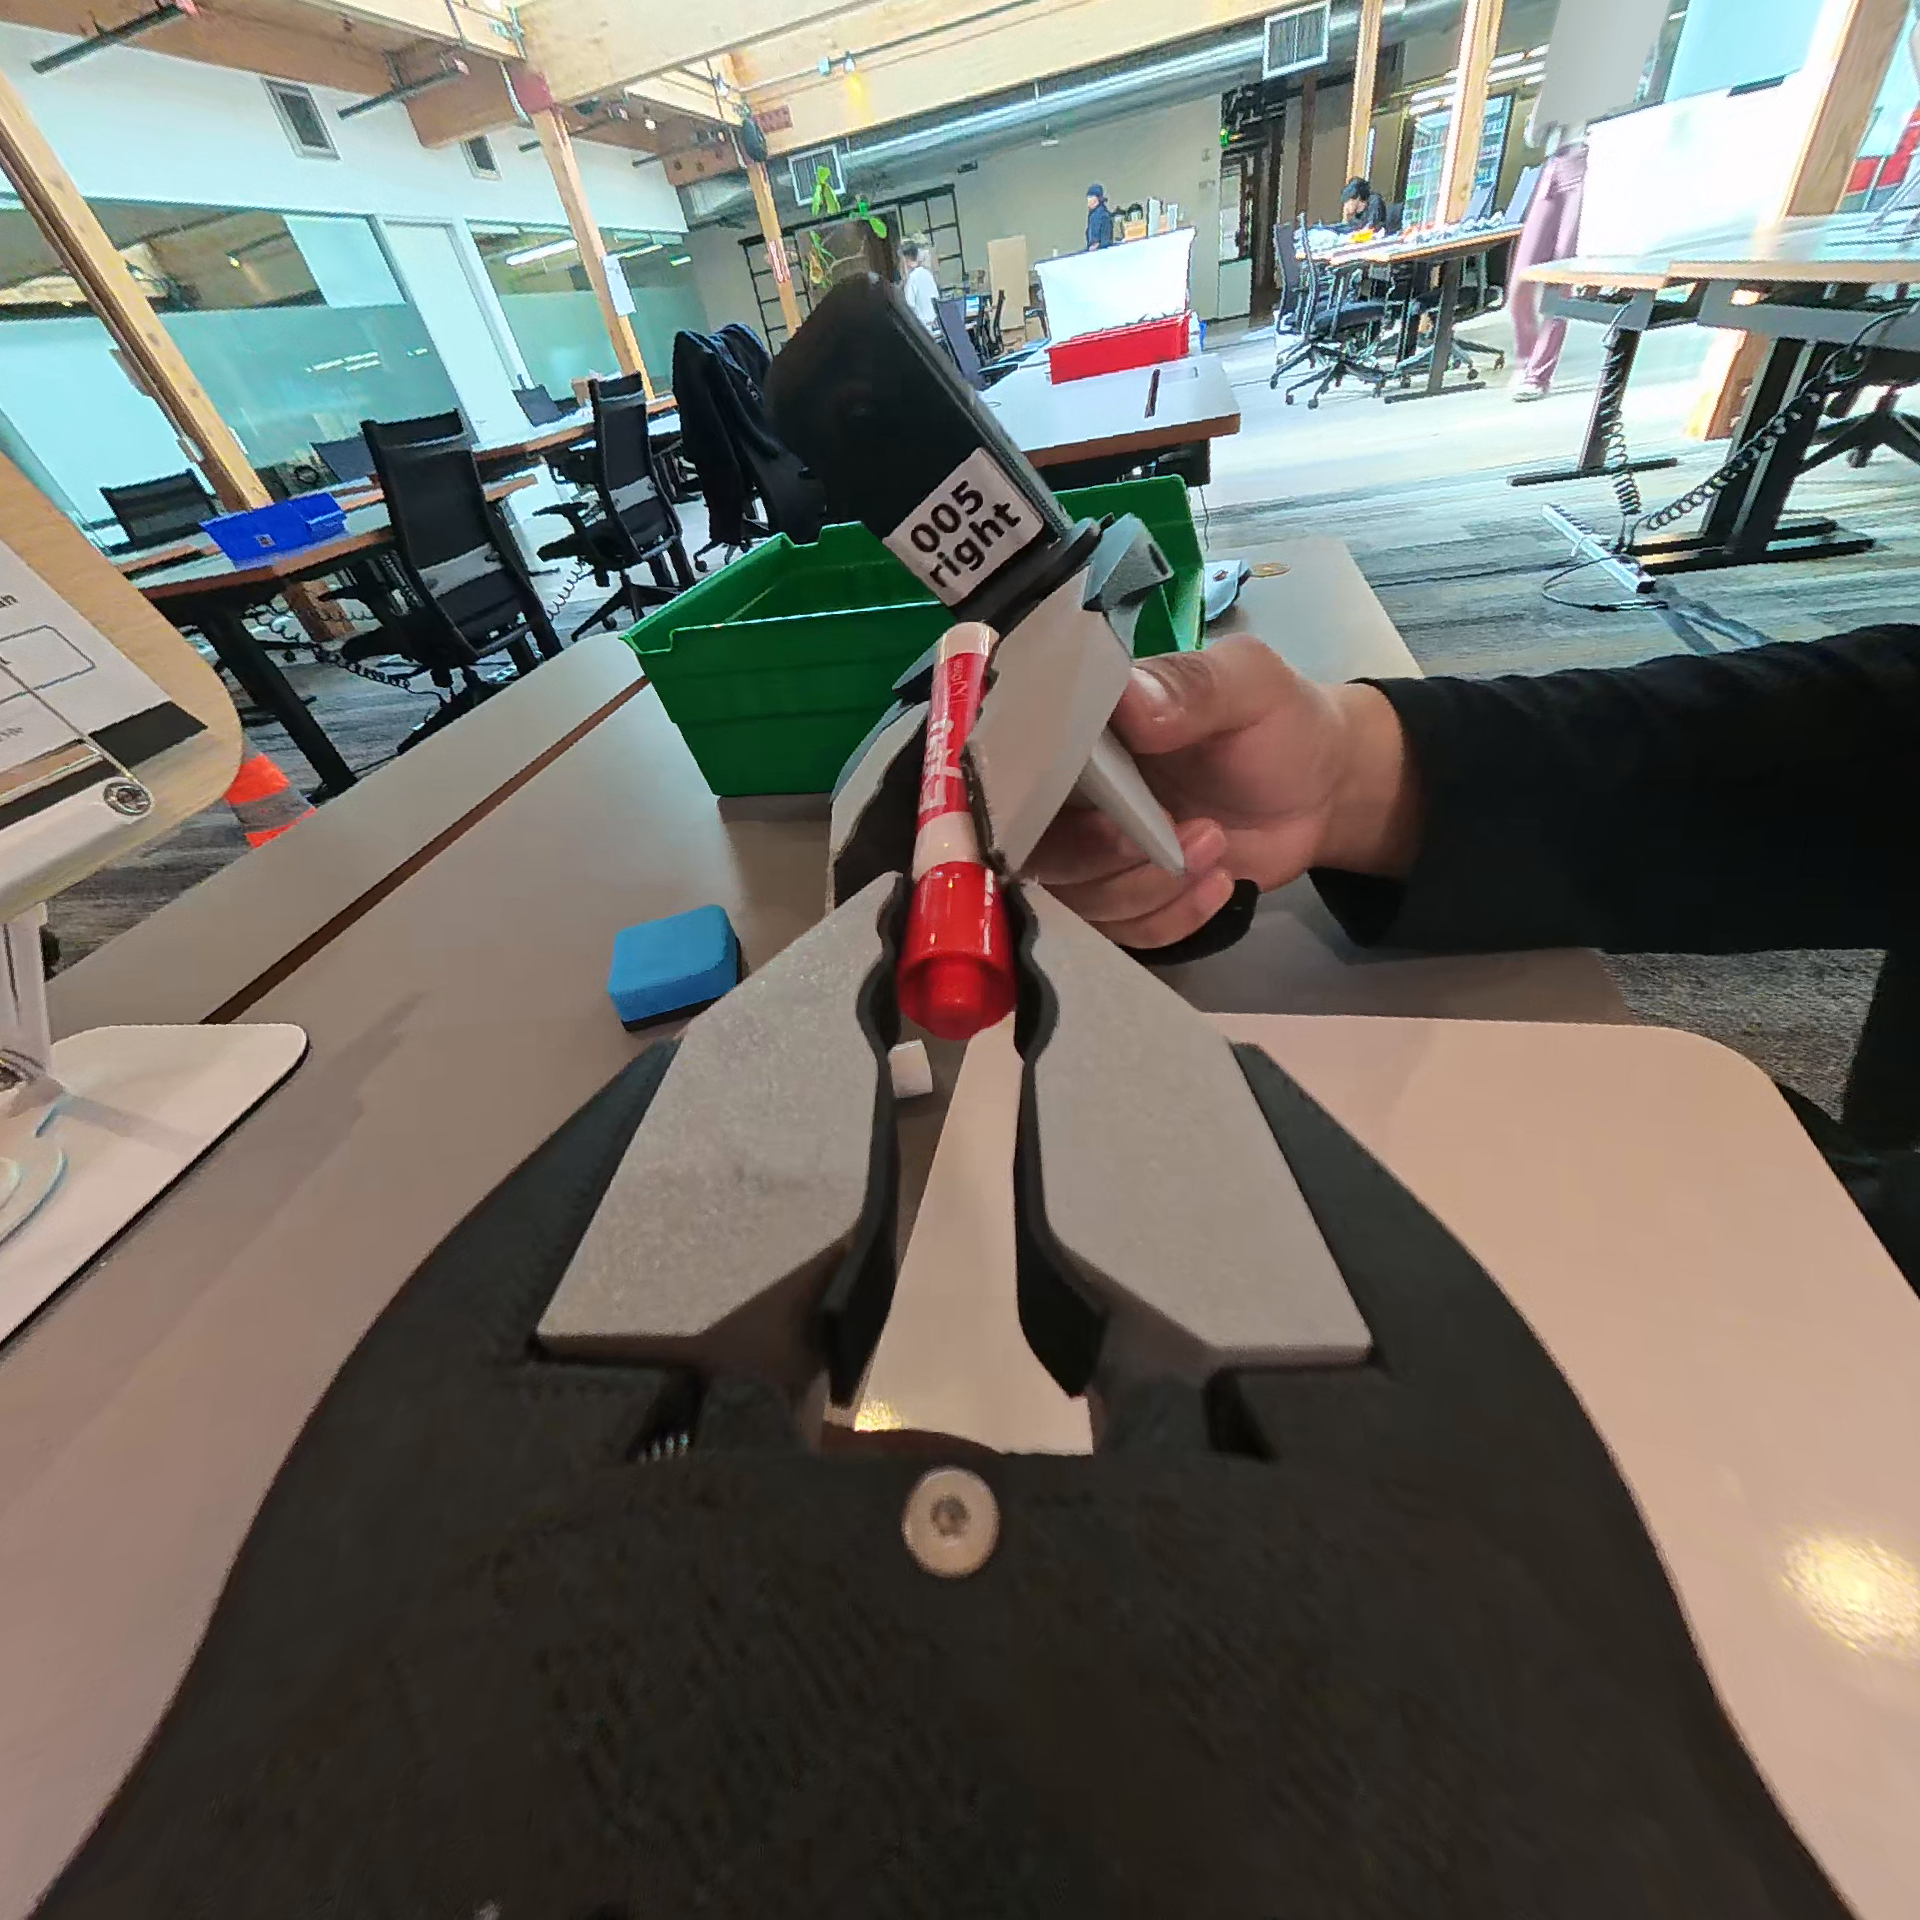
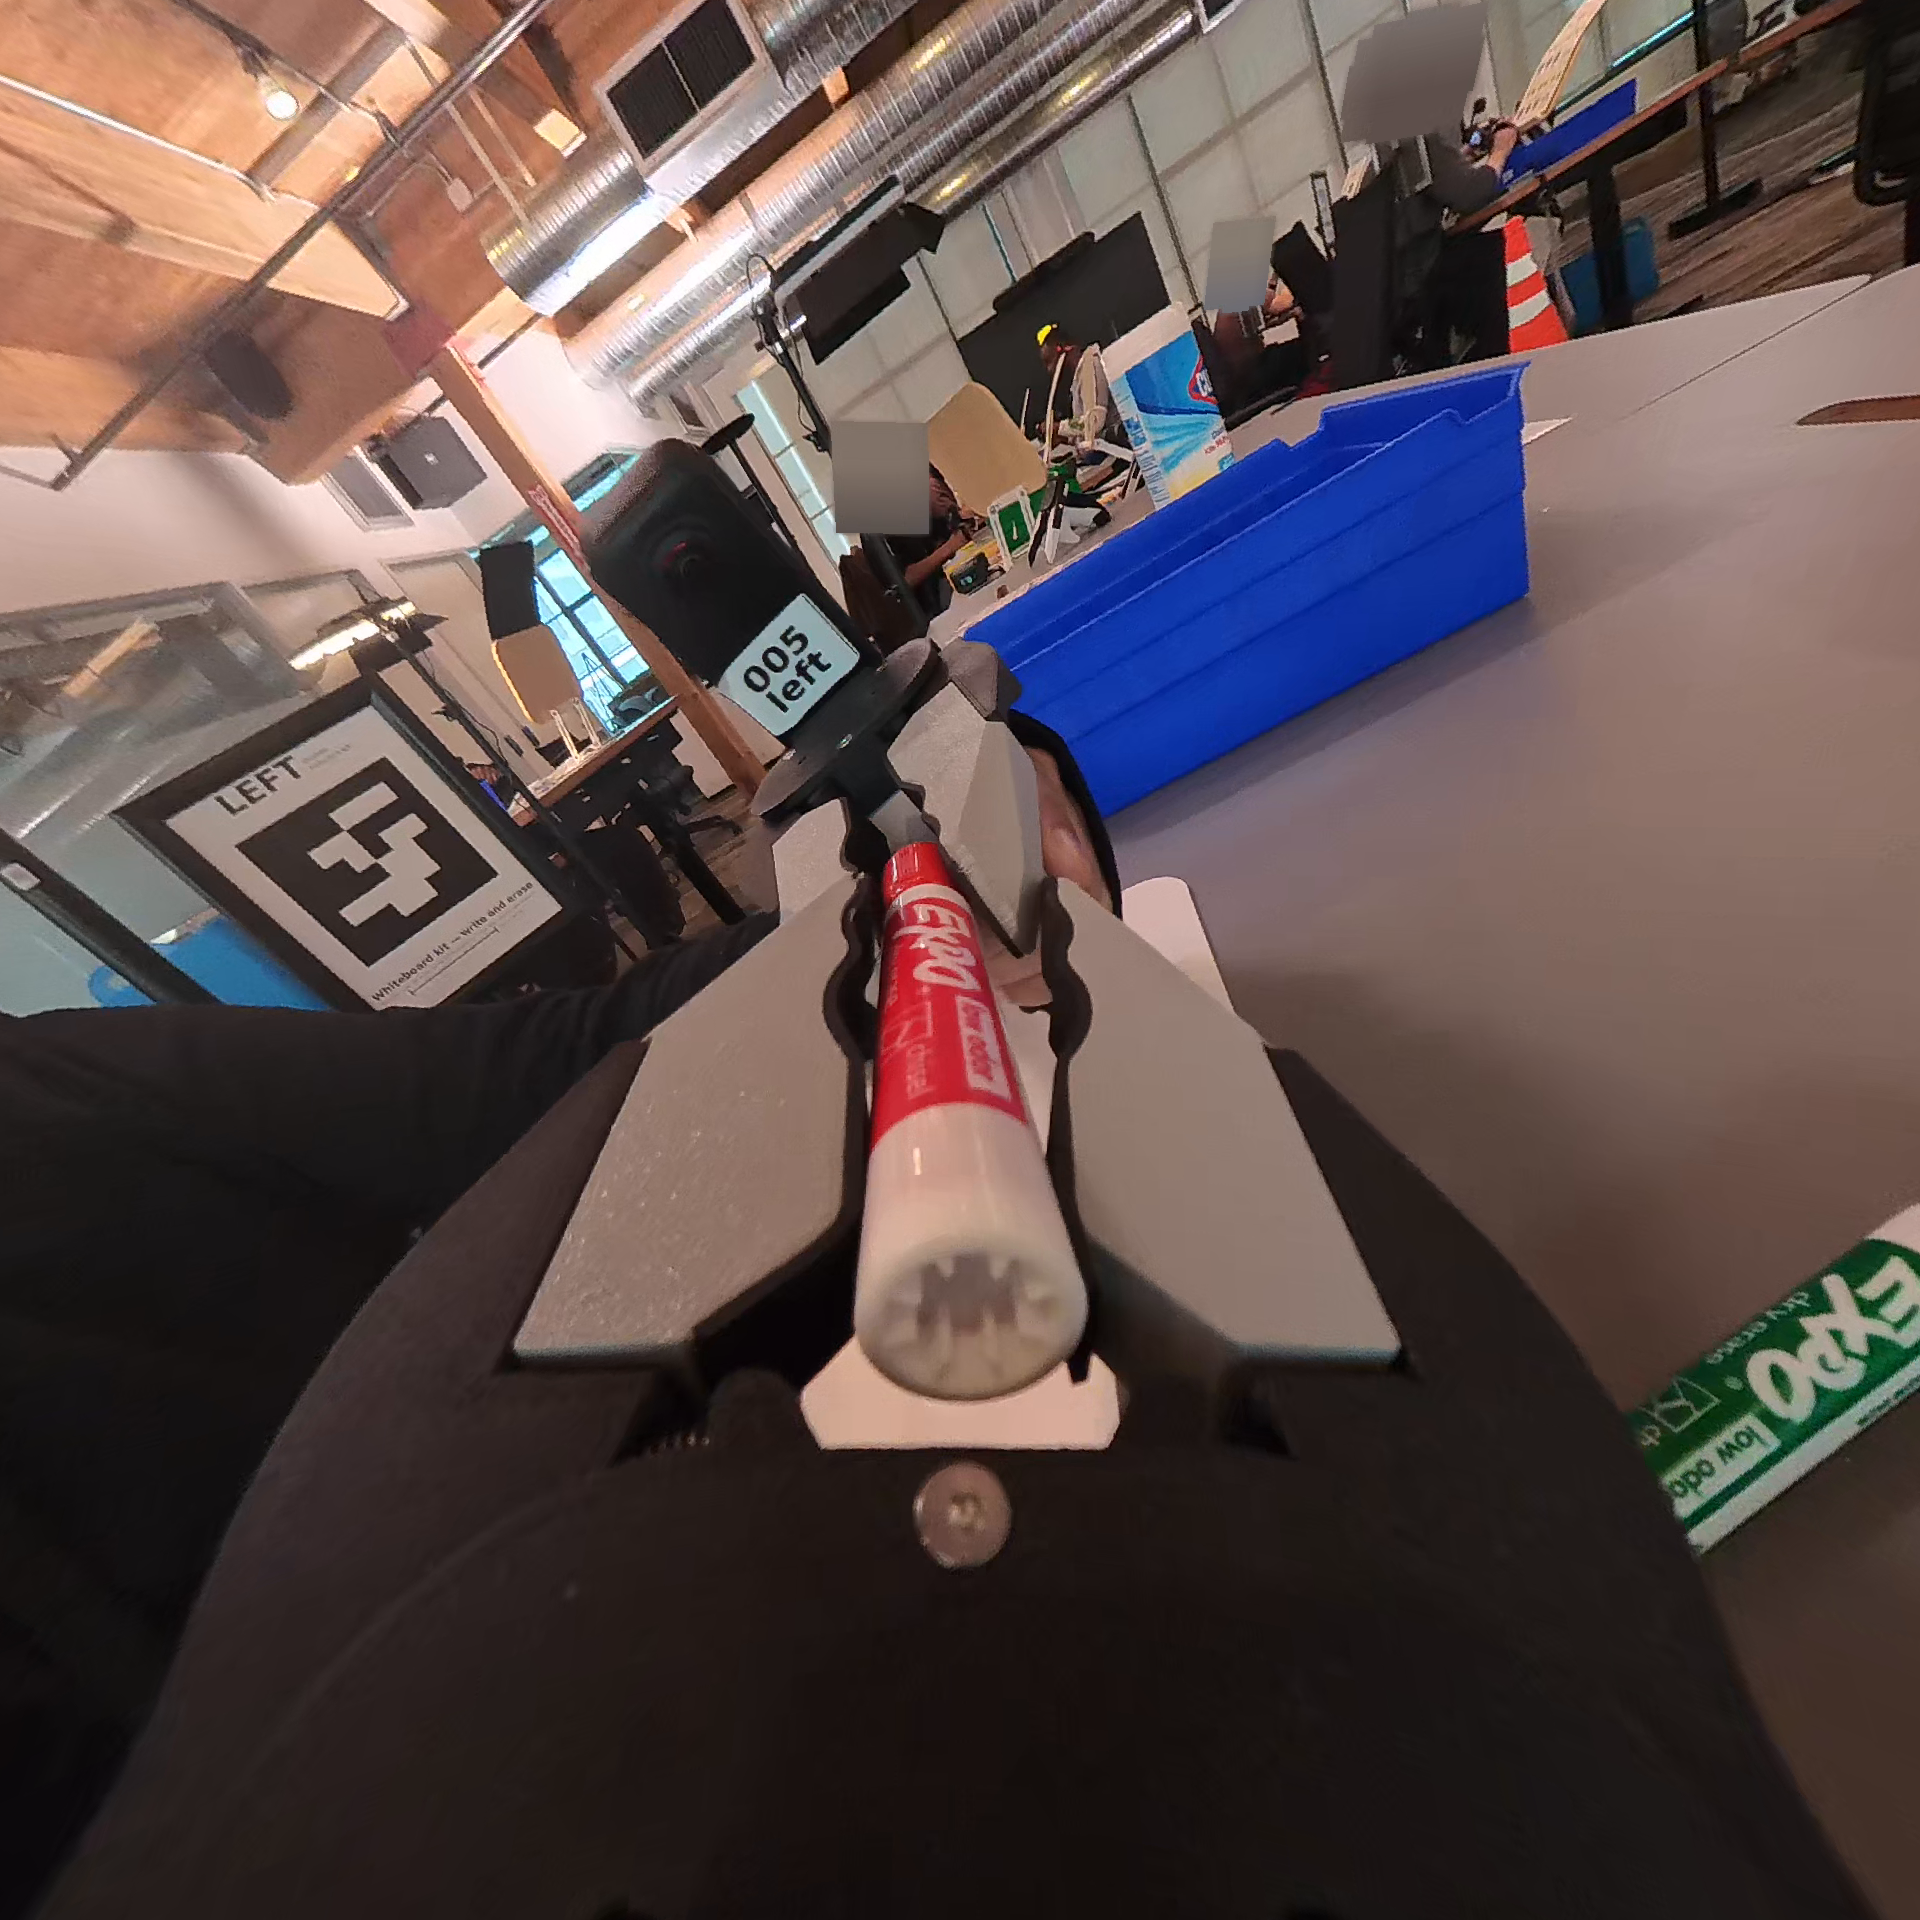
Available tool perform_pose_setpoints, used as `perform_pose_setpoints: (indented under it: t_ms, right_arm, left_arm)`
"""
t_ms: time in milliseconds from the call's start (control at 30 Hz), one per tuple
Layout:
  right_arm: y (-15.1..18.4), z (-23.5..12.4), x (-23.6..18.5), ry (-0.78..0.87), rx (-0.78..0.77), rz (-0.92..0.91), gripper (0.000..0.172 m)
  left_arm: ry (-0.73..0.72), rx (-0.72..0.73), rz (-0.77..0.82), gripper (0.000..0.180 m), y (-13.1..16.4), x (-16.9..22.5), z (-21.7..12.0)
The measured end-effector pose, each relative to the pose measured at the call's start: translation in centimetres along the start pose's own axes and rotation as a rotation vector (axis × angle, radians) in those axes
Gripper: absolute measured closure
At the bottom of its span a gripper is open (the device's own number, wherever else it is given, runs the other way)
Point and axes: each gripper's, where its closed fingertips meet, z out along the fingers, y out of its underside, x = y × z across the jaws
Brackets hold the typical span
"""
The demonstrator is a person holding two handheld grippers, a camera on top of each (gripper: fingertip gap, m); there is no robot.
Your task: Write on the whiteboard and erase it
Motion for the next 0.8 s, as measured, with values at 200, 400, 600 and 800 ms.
perform_pose_setpoints:
  t_ms: [200,400,600,800]
  right_arm:
    - [0.0,0.0,0.9,0.094,-0.009,-0.068,0.141]
    - [0.3,0.2,1.6,0.198,-0.052,-0.173,0.141]
    - [0.7,0.3,1.7,0.218,-0.076,-0.199,0.141]
    - [0.1,-0.3,2.0,0.234,-0.044,-0.175,0.142]
  left_arm:
    - [-0.001,-0.035,-0.049,0.164,0.7,-0.4,0.2]
    - [0.006,-0.094,-0.12,0.162,1.6,-0.7,0.1]
    - [0.017,-0.122,-0.138,0.161,2.1,-0.6,0.0]
    - [-0.032,-0.128,-0.074,0.161,2.2,-1.3,-0.5]
